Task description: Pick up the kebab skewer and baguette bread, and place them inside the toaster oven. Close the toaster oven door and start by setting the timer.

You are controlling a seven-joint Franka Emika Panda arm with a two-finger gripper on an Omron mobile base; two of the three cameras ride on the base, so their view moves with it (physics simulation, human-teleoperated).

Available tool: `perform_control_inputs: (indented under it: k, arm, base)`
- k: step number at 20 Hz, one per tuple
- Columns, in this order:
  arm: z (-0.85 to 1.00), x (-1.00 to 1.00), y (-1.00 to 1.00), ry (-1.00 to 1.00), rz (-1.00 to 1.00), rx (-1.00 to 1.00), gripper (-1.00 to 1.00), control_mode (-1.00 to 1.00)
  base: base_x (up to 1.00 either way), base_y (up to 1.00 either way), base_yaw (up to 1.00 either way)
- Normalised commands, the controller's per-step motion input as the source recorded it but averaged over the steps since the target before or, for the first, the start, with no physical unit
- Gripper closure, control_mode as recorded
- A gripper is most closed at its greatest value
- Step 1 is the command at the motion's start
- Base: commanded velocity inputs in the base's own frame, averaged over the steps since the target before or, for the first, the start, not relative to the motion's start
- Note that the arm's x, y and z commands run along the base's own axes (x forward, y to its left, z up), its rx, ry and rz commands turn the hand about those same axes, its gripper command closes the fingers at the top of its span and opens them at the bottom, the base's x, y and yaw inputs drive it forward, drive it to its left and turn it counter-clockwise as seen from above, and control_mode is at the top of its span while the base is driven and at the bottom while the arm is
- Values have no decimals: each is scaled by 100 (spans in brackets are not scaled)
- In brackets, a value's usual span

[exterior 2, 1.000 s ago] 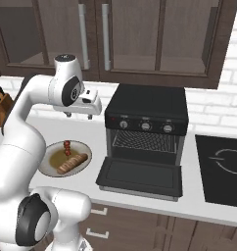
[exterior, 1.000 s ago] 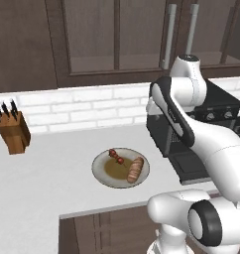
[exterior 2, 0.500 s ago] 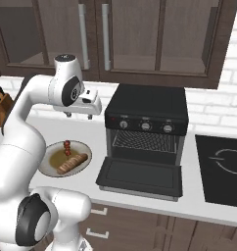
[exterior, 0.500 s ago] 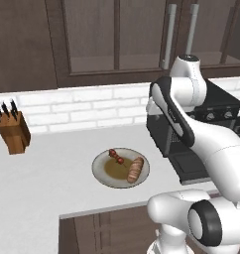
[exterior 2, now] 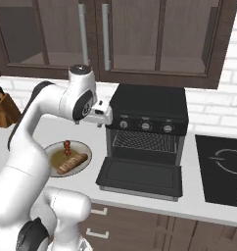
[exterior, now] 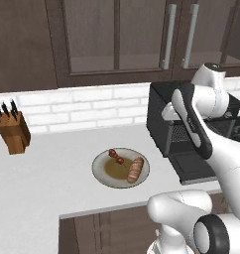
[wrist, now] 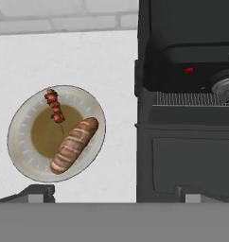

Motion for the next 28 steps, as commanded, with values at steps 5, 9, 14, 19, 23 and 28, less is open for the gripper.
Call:
perform_control_inputs:
  k: [5,9,14,19,23,28]
  arm:
    - [-28,-45,-97,-30,20,5,-100,-100]
    - [-35,-23,-99,-31,24,2,-100,-100]
    - [-41,-1,-81,-26,22,0,-100,-100]
    - [-22,8,-61,-19,21,1,-100,-100]
    - [-16,30,-18,-21,16,7,-100,-100]
    - [-11,37,-5,-16,8,13,-100,-100]
  base:
    - [0,0,0]
    - [0,0,0]
    - [0,0,0]
    - [0,0,0]
    - [0,0,0]
    - [0,0,0]
